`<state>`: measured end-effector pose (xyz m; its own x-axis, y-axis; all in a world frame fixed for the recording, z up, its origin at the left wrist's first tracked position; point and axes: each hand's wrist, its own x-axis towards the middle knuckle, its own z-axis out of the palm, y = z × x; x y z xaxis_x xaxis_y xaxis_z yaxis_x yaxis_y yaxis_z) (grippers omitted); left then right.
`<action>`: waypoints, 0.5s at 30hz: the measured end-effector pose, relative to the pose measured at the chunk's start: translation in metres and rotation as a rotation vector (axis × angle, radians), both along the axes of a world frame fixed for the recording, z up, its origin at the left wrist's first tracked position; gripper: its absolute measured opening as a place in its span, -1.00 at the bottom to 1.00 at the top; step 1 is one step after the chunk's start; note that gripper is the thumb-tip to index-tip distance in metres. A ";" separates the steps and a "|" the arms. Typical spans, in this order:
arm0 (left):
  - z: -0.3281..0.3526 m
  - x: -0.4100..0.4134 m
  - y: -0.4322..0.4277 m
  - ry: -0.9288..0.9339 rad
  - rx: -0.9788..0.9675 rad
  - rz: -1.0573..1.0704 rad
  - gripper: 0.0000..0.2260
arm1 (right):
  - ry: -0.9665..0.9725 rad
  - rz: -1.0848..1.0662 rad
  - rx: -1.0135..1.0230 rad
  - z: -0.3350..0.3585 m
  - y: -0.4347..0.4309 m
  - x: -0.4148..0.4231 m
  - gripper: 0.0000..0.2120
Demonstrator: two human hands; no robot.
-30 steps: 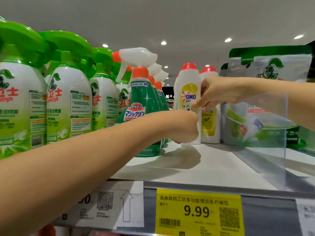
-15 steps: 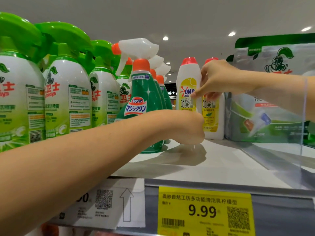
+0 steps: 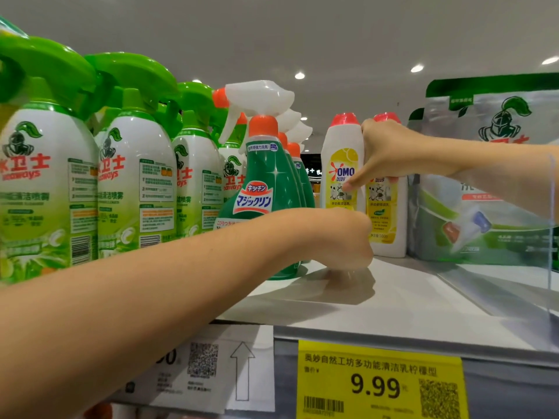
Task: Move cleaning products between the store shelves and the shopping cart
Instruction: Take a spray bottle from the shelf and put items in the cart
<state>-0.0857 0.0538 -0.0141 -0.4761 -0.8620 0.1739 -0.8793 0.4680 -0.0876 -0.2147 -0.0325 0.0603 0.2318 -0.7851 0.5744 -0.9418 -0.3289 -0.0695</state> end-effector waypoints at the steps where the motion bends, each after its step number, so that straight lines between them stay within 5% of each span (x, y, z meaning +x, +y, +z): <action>1: 0.000 0.000 0.000 0.003 0.001 0.001 -0.78 | 0.003 -0.003 -0.004 0.000 -0.001 0.000 -0.27; 9: 0.000 0.001 0.002 0.006 -0.016 -0.004 -0.85 | 0.064 -0.019 -0.018 -0.002 -0.001 0.000 -0.29; 15: 0.001 0.001 -0.001 0.031 -0.019 -0.032 -0.81 | -0.236 0.178 0.065 0.003 0.022 -0.004 -0.40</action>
